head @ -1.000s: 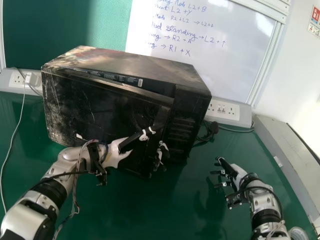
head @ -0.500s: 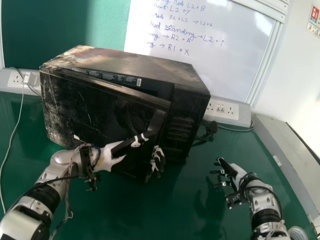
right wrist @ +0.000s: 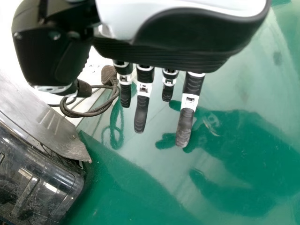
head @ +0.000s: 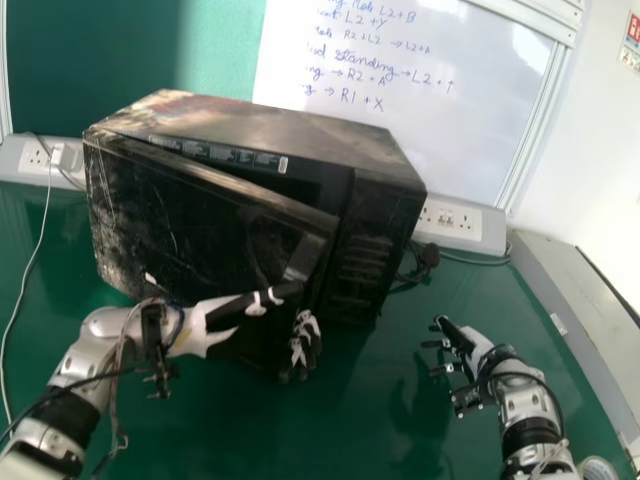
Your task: Open the door of oven
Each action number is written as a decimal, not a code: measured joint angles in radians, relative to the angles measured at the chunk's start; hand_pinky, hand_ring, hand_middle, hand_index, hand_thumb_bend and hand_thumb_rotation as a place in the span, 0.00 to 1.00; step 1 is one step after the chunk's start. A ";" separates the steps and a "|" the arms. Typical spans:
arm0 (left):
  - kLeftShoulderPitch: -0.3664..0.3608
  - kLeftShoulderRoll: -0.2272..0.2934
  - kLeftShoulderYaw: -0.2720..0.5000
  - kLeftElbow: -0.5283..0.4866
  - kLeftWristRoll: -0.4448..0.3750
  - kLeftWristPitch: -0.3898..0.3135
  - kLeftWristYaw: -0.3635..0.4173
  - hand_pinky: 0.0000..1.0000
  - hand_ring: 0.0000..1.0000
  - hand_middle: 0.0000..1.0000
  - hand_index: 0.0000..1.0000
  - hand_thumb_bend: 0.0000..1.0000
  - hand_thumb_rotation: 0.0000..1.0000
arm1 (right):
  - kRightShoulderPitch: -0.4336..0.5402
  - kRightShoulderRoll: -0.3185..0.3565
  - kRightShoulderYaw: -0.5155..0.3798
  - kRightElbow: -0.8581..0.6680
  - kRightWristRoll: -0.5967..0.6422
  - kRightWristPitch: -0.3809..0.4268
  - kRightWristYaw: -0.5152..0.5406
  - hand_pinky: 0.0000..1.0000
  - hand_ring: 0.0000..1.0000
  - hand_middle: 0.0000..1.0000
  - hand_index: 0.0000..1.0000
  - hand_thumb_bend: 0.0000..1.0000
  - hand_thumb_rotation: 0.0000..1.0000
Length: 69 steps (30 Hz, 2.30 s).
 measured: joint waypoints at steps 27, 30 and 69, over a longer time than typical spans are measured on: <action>0.235 0.046 0.011 -0.334 -0.134 0.149 0.121 0.06 0.10 0.46 0.48 0.52 0.00 | 0.000 -0.001 0.007 0.000 -0.004 -0.009 0.001 0.79 0.69 0.71 0.90 0.53 0.53; 0.258 0.049 0.017 -0.371 -0.158 0.180 0.140 0.05 0.09 0.46 0.48 0.52 0.00 | 0.000 -0.002 0.012 0.000 -0.010 -0.009 0.001 0.83 0.69 0.70 0.90 0.56 0.54; 0.451 0.057 0.108 -0.623 -0.353 0.404 0.211 0.00 0.04 0.46 0.48 0.52 0.00 | 0.000 -0.002 0.009 0.001 -0.012 -0.005 -0.007 0.84 0.69 0.68 0.90 0.55 0.53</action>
